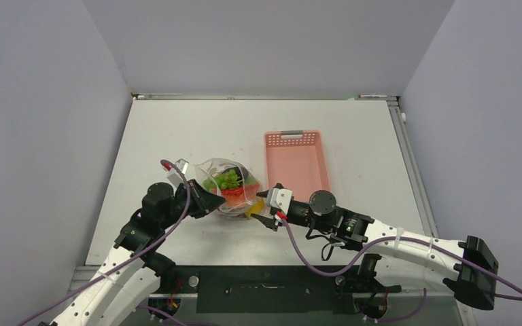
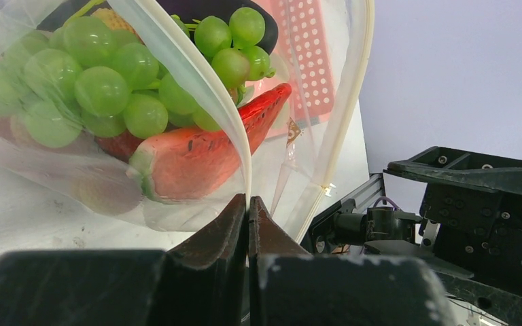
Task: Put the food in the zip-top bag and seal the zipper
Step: Adjust the zipper food storage bag at the center of the board, then zip the zipper food storage bag at the center of the board.
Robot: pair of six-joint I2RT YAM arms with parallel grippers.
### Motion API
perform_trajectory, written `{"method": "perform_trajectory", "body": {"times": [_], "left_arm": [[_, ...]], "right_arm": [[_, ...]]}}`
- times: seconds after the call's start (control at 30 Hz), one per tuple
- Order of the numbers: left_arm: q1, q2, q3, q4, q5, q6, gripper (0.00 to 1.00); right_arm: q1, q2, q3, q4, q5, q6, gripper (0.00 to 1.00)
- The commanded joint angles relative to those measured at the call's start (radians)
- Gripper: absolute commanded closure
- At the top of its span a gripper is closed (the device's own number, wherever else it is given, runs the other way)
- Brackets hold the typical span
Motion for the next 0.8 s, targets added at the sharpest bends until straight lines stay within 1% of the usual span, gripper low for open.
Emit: {"method": "perform_trajectory", "body": {"times": [0.0,0.13,0.3,0.5,0.67,0.77], "left_arm": [[0.004,0.006,0.048,0.070,0.018,-0.008,1.00],[0.004,0.011,0.044,0.078,0.024,-0.011,1.00],[0.004,0.013,0.046,0.080,0.026,-0.013,1.00],[0.004,0.012,0.049,0.079,0.028,-0.011,1.00],[0.004,0.015,0.047,0.080,0.028,-0.012,1.00],[0.004,0.017,0.046,0.080,0.027,-0.012,1.00]], "right_arm": [[0.035,0.031,-0.002,0.127,0.090,-0.100,0.47],[0.049,0.058,0.004,0.133,0.108,-0.123,0.47],[0.069,0.096,0.010,0.141,0.168,-0.154,0.53],[0.084,0.133,0.012,0.141,0.211,-0.182,0.55],[0.091,0.154,0.015,0.143,0.243,-0.193,0.62],[0.093,0.159,0.015,0.146,0.248,-0.198,0.64]]}}
